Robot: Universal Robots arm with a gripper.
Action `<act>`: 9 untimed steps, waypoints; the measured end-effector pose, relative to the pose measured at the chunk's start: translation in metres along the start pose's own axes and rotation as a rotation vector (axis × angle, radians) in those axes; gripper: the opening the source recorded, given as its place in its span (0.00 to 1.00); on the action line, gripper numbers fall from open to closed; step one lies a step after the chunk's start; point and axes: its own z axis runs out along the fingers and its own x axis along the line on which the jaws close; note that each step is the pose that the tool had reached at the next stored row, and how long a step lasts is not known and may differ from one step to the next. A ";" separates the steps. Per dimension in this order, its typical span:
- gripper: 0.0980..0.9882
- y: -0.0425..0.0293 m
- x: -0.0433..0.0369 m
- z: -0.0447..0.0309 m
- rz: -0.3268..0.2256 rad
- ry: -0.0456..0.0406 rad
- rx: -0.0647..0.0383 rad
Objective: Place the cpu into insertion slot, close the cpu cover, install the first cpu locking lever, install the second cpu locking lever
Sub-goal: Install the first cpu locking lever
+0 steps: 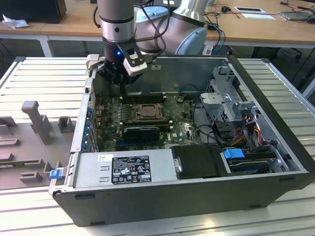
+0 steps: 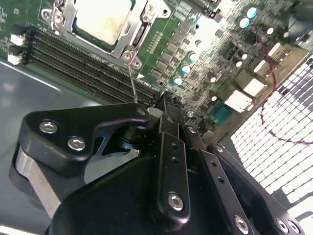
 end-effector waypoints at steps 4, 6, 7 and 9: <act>0.01 0.0052 -0.0039 0.0011 -0.001 0.0000 0.001; 0.01 0.0064 -0.0075 0.0015 0.000 0.0000 0.002; 0.01 0.0069 -0.0098 0.0016 0.000 0.0000 0.002; 0.01 0.0072 -0.0136 0.0019 0.000 0.0000 0.002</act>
